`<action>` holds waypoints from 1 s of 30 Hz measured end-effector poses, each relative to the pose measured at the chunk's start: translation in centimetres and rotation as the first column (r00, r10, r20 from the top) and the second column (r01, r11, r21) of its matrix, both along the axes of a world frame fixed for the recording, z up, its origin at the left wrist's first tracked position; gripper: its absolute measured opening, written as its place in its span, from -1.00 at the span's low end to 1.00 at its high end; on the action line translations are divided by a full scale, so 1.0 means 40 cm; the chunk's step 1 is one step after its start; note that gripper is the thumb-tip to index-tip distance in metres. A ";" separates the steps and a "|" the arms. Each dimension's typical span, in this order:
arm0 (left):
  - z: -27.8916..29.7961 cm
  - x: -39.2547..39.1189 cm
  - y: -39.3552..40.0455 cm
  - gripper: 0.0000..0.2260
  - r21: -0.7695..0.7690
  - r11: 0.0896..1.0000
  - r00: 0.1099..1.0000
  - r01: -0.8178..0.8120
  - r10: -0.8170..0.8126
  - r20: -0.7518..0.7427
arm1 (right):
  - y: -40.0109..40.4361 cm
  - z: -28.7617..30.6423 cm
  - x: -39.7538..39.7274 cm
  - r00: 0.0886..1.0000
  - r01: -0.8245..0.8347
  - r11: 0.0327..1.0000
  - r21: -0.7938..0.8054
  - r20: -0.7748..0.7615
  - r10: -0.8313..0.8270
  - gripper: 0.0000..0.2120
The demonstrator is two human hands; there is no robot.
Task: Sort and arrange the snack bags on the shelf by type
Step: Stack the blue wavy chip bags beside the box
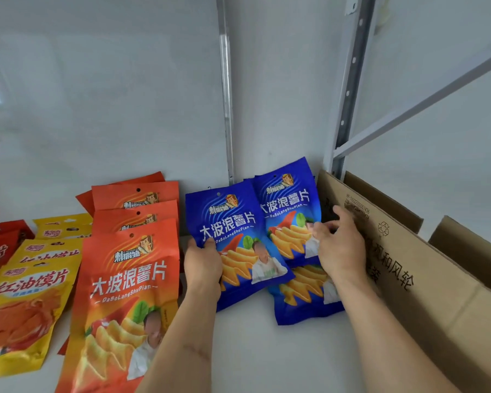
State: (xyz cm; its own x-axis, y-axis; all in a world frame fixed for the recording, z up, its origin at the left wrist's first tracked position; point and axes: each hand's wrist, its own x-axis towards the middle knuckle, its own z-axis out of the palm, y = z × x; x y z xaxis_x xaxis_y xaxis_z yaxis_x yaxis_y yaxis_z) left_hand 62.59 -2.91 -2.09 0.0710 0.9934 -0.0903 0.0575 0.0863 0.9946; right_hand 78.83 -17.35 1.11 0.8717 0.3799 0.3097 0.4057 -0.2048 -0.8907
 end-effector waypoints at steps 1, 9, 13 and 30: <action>-0.001 -0.001 0.001 -0.73 0.003 1.000 1.000 -0.005 0.005 -0.003 | -0.015 0.009 0.001 0.999 -0.022 0.999 0.042 -0.049 0.024 -0.51; 0.006 -0.008 -0.002 -0.75 0.117 0.992 0.999 -0.041 0.043 -0.016 | -0.135 0.032 -0.009 0.998 -0.053 0.999 -0.004 -0.032 0.053 -0.93; 0.010 -0.015 -0.003 -0.86 0.136 0.990 0.999 -0.032 0.032 -0.001 | -0.159 0.049 -0.015 0.998 -0.045 0.999 0.028 -0.032 0.046 -0.93; 0.039 -0.024 -0.024 -0.59 -0.144 0.974 0.936 0.175 -0.119 0.332 | -0.111 -0.022 -0.081 0.977 -0.209 0.913 -0.350 -0.044 0.207 -0.90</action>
